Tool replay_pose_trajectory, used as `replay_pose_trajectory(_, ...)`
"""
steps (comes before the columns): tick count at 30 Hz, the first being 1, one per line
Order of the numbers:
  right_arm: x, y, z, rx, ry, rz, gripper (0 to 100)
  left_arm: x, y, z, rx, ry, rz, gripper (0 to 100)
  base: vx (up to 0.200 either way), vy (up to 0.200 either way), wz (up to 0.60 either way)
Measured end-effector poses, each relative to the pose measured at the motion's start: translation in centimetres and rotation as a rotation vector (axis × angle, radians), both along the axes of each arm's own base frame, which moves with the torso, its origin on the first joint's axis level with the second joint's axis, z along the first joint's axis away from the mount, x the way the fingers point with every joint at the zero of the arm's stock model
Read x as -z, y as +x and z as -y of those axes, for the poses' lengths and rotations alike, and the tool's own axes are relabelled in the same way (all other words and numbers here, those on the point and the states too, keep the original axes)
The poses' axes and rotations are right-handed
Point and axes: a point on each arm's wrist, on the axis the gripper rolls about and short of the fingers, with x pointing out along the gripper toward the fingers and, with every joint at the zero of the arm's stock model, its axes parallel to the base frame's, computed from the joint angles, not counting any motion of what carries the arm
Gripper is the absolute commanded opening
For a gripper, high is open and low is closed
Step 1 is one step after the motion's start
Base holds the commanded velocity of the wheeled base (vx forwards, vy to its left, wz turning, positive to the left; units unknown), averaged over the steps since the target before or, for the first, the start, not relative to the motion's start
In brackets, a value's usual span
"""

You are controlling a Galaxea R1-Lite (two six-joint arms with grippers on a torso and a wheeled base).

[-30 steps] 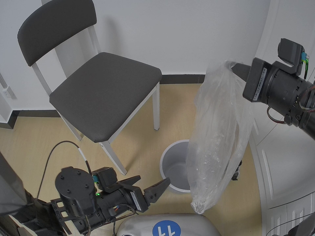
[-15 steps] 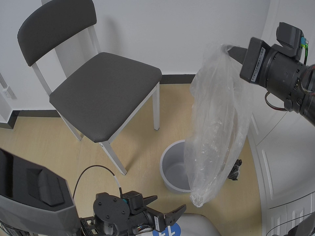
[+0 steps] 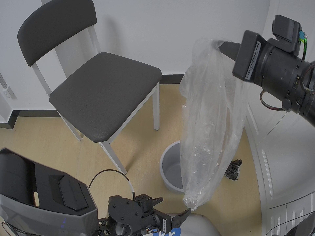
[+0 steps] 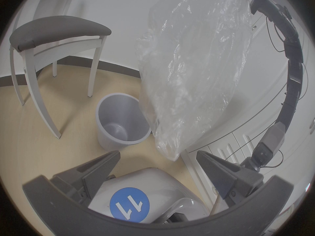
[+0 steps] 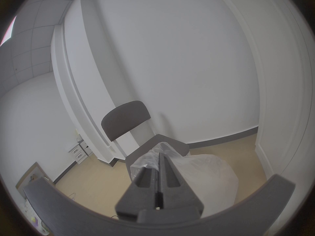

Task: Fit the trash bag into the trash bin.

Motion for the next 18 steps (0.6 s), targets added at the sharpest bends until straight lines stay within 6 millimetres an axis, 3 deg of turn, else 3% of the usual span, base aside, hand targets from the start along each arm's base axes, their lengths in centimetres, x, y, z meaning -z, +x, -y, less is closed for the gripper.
replay_pose_trajectory(18, -0.3, -0.8, -1.0, -0.047, 0.010, 0.004, 0, -0.3, 0.7, 1.4, 0.051, -0.048, 0.016, 100, 0.000, 0.000, 0.00)
